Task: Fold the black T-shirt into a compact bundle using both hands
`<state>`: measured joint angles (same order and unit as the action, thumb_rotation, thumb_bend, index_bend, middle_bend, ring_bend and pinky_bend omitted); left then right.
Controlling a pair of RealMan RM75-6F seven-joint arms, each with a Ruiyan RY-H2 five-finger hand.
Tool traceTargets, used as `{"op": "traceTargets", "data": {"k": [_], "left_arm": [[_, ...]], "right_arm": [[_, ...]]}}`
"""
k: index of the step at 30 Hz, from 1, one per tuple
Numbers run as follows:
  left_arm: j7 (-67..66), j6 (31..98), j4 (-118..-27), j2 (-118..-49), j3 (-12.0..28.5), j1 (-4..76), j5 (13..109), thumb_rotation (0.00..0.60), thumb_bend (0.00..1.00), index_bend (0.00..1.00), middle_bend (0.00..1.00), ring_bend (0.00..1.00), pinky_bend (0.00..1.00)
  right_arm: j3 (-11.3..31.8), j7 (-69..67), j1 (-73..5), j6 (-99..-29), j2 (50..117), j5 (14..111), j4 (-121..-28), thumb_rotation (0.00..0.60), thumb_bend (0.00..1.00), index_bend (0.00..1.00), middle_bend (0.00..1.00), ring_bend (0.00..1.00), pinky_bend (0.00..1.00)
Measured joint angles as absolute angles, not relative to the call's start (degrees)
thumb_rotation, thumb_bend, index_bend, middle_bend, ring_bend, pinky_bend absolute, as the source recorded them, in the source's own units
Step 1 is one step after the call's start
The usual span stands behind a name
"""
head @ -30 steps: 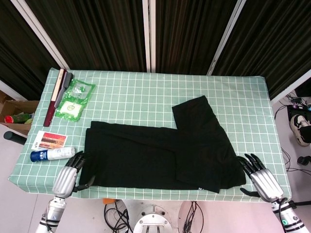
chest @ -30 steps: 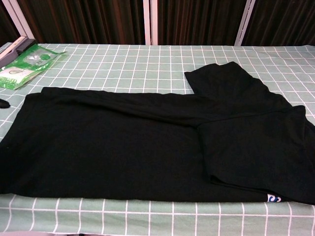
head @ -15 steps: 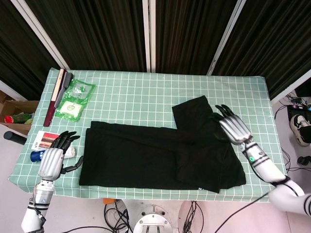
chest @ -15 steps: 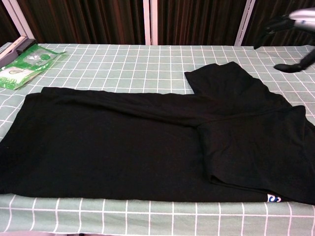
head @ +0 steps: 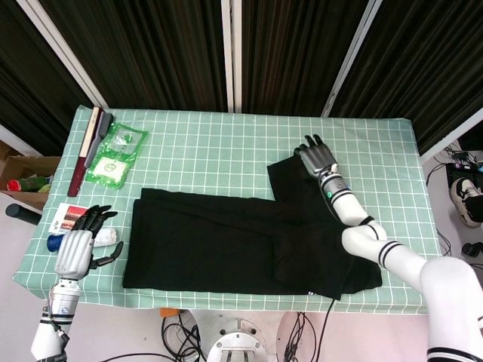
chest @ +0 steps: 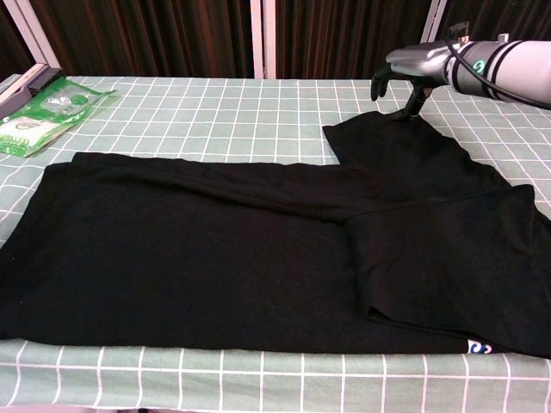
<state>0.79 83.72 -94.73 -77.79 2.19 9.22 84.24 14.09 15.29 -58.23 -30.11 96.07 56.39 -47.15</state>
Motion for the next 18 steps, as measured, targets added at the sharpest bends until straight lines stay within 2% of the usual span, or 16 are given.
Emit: {"op": "traceTargets", "data": {"k": [12, 14, 18], "left_arm": [[2.36, 84.12, -94.24, -77.69, 2.23, 8.01, 83.57, 0.495, 0.31, 0.23, 0.13, 0.08, 0.17], [2.79, 83.91, -94.15, -77.60, 2.12, 7.88, 83.46, 0.496, 0.31, 0.23, 0.13, 0.08, 0.17], [3.93, 83.79, -93.84, -77.53, 2.11, 7.67, 83.41, 0.498, 0.31, 0.23, 0.13, 0.08, 0.17]], "right_arm": [[14.43, 18.56, -65.65, -22.33, 109.42, 52.55, -26.03, 0.600, 0.37, 0.34, 0.24, 0.00, 0.07], [14.47, 19.02, -66.30, -21.44, 110.79, 52.43, -23.45, 0.600, 0.37, 0.39, 0.25, 0.00, 0.07], [14.73, 19.22, -66.43, -20.90, 112.37, 52.60, -20.83, 0.600, 0.37, 0.57, 0.30, 0.01, 0.08]]}}
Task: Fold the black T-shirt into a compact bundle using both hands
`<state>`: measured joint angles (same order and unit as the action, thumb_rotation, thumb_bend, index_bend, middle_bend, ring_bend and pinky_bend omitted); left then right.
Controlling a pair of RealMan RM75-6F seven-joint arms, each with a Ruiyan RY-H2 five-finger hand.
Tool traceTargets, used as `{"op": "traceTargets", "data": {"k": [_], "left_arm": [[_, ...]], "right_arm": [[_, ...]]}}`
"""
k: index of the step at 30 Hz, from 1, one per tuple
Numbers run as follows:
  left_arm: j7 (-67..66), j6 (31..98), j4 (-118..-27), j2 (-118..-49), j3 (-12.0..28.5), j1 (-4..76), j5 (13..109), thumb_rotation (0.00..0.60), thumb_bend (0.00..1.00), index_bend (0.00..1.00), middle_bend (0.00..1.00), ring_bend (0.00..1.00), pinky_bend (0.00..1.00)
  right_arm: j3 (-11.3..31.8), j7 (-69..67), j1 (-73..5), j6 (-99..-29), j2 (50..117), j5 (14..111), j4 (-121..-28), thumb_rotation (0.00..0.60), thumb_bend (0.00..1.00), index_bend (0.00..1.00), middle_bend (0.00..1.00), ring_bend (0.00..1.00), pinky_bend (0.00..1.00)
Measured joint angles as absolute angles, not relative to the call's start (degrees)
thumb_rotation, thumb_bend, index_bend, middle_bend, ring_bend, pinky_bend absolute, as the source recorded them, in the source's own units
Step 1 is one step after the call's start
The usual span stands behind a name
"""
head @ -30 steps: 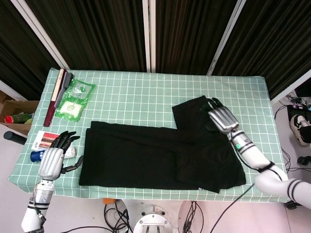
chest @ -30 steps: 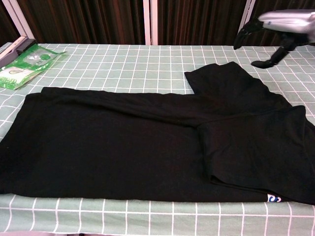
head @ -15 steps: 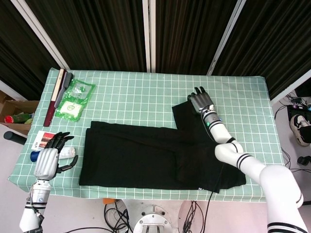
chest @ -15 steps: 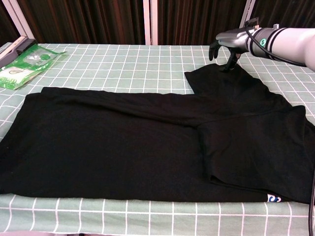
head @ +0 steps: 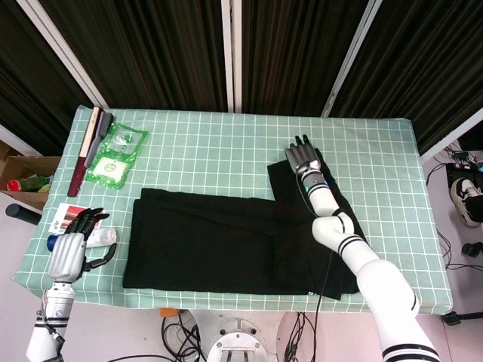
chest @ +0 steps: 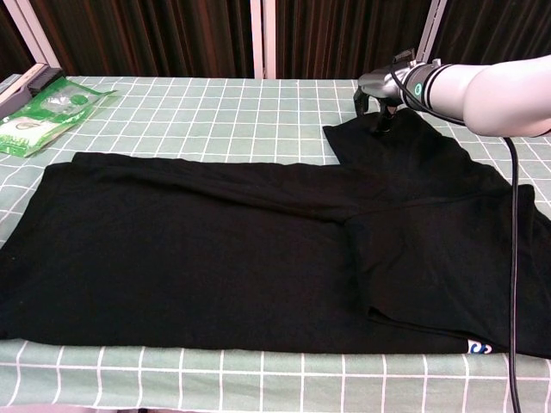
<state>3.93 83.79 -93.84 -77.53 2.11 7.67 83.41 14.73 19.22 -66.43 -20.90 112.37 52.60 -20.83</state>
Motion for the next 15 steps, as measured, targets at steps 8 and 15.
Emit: {"op": "traceTargets", "data": {"k": [8, 15], "left_arm": [[5.52, 84.22, -92.54, -78.00, 2.47, 7.58, 84.36, 0.499, 0.31, 0.23, 0.13, 0.08, 0.17], [5.59, 84.75, -92.22, -78.13, 2.32, 7.71, 86.15, 0.499, 0.31, 0.23, 0.13, 0.08, 0.17]], "right_arm": [[14.72, 15.93, -63.39, -26.16, 109.08, 55.82, -27.31, 0.600, 0.37, 0.70, 0.34, 0.06, 0.11], [13.34, 14.85, -57.30, -36.91, 99.53, 60.12, -47.37, 0.600, 0.37, 0.70, 0.34, 0.08, 0.15]]}}
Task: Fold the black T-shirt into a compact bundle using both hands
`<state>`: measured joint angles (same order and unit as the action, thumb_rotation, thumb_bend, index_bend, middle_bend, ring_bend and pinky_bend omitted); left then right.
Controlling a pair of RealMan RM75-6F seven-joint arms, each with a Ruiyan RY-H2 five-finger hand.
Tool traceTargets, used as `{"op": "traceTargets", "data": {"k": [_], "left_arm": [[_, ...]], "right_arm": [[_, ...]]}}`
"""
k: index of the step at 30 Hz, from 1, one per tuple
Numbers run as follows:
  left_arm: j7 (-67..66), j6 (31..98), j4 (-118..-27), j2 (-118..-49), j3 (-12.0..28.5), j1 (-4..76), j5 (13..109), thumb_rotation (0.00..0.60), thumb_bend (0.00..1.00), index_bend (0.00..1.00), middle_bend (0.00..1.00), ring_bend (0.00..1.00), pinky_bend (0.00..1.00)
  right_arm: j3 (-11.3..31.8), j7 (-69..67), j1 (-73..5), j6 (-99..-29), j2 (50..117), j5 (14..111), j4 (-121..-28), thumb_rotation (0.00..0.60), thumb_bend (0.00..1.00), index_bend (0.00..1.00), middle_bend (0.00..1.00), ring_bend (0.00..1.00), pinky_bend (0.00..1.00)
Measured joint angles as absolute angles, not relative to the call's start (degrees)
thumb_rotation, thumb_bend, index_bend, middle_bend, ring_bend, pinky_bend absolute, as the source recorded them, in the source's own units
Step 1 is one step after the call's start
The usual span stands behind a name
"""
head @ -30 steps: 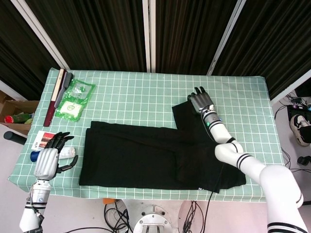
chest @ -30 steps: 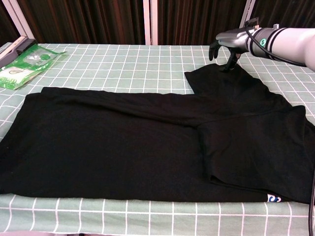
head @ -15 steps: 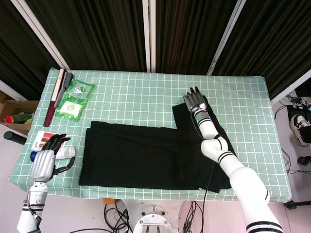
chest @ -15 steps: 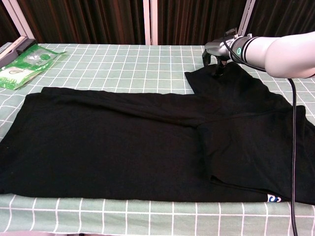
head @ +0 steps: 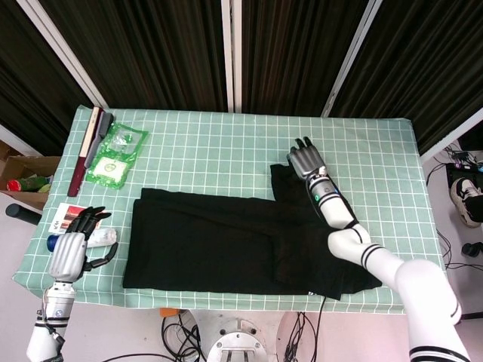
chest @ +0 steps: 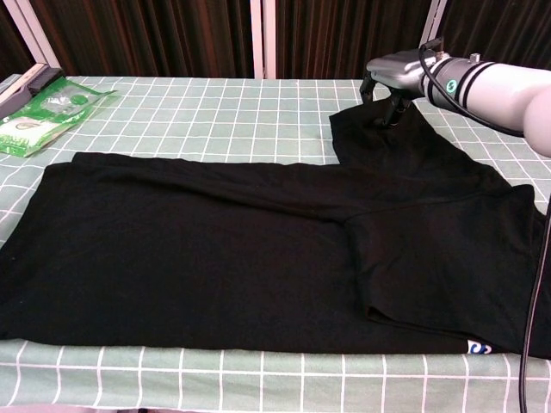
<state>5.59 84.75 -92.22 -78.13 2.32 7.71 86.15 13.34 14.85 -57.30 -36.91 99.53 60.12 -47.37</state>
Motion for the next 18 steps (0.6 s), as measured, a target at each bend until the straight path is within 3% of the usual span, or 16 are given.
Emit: {"op": "traceTargets", "data": {"k": [11, 14, 18], "left_arm": [[5.60, 86.07, -92.84, -77.57, 1.85, 7.54, 88.55, 0.500, 0.31, 0.23, 0.13, 0.08, 0.17], [5.57, 86.29, -93.05, -77.57, 1.71, 7.48, 89.02, 0.498, 0.31, 0.23, 0.13, 0.08, 0.17], [5.41, 86.28, -93.25, -77.64, 1.52, 7.52, 89.48, 0.501, 0.31, 0.23, 0.13, 0.08, 0.17]], "right_arm": [[6.93, 27.28, -41.87, -61.12, 77.65, 64.77, -92.07, 0.600, 0.37, 0.68, 0.34, 0.11, 0.20], [3.71, 30.38, -36.20, -68.54, 73.46, 67.86, -98.95, 0.600, 0.37, 0.67, 0.34, 0.11, 0.21], [-0.12, 31.86, -31.55, -73.05, 71.69, 73.45, -102.24, 0.600, 0.37, 0.66, 0.34, 0.11, 0.21]]}}
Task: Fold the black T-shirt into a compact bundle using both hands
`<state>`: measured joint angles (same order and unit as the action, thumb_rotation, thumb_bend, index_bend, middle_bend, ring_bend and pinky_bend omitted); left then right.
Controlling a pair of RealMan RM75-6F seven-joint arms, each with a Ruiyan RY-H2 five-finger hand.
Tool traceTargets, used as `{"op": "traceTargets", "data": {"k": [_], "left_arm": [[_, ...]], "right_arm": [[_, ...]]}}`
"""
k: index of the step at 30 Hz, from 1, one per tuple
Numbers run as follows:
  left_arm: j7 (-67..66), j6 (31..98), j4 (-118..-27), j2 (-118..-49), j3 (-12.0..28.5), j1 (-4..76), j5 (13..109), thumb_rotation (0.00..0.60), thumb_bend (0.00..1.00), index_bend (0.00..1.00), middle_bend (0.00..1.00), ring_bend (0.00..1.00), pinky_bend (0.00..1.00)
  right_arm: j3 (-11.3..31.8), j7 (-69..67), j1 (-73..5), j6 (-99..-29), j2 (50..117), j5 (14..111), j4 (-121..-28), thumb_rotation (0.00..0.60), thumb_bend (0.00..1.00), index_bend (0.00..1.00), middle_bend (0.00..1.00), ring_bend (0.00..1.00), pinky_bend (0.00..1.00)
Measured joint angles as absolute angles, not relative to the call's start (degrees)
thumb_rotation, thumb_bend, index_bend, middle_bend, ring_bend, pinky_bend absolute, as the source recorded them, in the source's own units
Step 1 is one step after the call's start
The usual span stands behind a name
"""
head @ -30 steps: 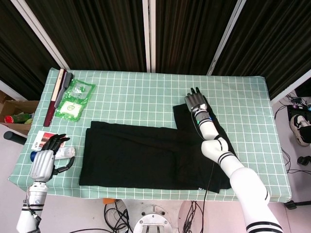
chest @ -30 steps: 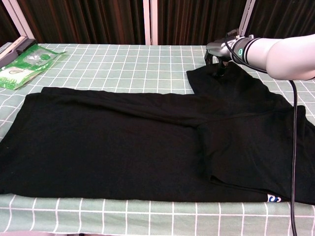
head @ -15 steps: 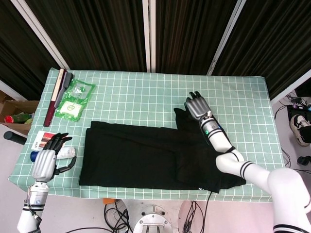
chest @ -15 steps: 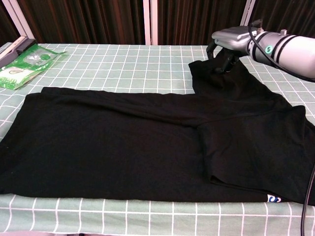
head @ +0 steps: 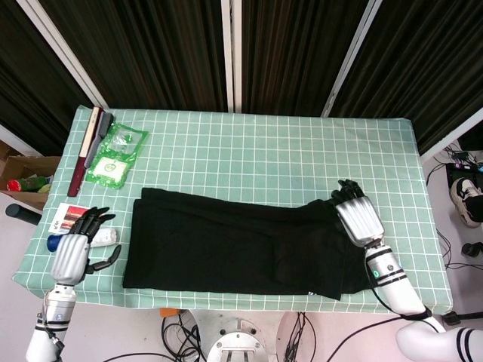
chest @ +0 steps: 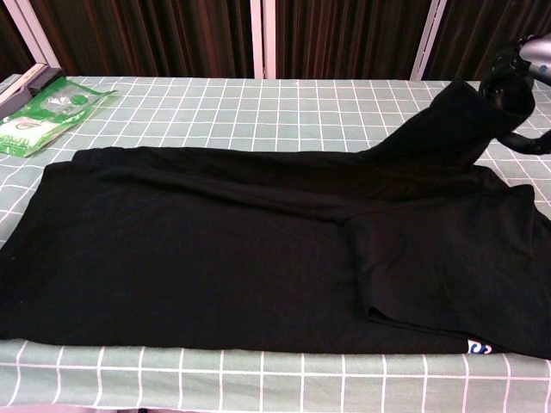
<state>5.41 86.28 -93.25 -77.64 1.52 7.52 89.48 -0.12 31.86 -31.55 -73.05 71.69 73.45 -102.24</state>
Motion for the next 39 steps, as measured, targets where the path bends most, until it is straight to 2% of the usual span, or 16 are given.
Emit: {"op": "traceTargets", "data": {"k": [5, 9, 17, 22, 26, 31, 33, 35, 39], "left_arm": [[5.41, 86.18, -93.49, -77.67, 1.45, 7.59, 89.70, 0.501, 0.31, 0.23, 0.13, 0.08, 0.17], [5.34, 85.91, -93.54, -77.73, 1.27, 7.68, 89.86, 0.498, 0.31, 0.23, 0.13, 0.08, 0.17], [5.86, 85.68, -93.25, -78.05, 0.79, 7.45, 89.85, 0.498, 0.31, 0.23, 0.13, 0.08, 0.17], [6.25, 85.11, -92.99, -78.35, 0.78, 7.54, 89.44, 0.501, 0.31, 0.23, 0.13, 0.08, 0.17], [6.08, 84.70, -92.95, -78.45, 0.82, 7.74, 89.37, 0.501, 0.31, 0.23, 0.13, 0.08, 0.17], [5.94, 84.43, -93.23, -78.28, 1.00, 7.89, 89.09, 0.501, 0.31, 0.24, 0.13, 0.08, 0.17], [5.96, 84.26, -93.30, -78.27, 1.08, 7.98, 88.98, 0.502, 0.31, 0.24, 0.13, 0.08, 0.17], [5.92, 83.97, -93.31, -78.27, 1.12, 8.11, 88.85, 0.499, 0.31, 0.23, 0.13, 0.08, 0.17], [5.87, 83.37, -93.32, -78.22, 1.16, 8.45, 88.72, 0.500, 0.31, 0.24, 0.13, 0.08, 0.17]], "right_arm": [[-3.01, 32.85, -28.26, -75.82, 72.77, 79.60, -103.88, 0.600, 0.37, 0.65, 0.34, 0.11, 0.21], [-3.58, 33.07, -27.16, -76.18, 75.07, 81.96, -104.54, 0.600, 0.37, 0.65, 0.34, 0.11, 0.21], [-4.26, 35.04, -26.86, -71.34, 77.76, 80.63, -101.83, 0.600, 0.37, 0.64, 0.34, 0.11, 0.22], [-4.19, 35.22, -26.77, -68.93, 79.41, 79.74, -98.68, 0.600, 0.36, 0.56, 0.31, 0.10, 0.20], [-3.77, 32.63, -26.79, -68.15, 80.02, 80.01, -97.68, 0.600, 0.35, 0.55, 0.31, 0.10, 0.19], [-3.62, 27.73, -26.86, -67.24, 79.51, 81.72, -97.14, 0.600, 0.21, 0.55, 0.29, 0.09, 0.14], [-4.06, 25.40, -27.12, -65.60, 78.87, 82.16, -97.43, 0.600, 0.20, 0.54, 0.28, 0.07, 0.11], [-4.60, 23.16, -27.44, -63.47, 78.00, 82.52, -97.62, 0.600, 0.19, 0.46, 0.25, 0.04, 0.08], [-5.26, 23.78, -27.69, -61.36, 77.45, 81.88, -97.41, 0.600, 0.05, 0.08, 0.12, 0.00, 0.02]]}}
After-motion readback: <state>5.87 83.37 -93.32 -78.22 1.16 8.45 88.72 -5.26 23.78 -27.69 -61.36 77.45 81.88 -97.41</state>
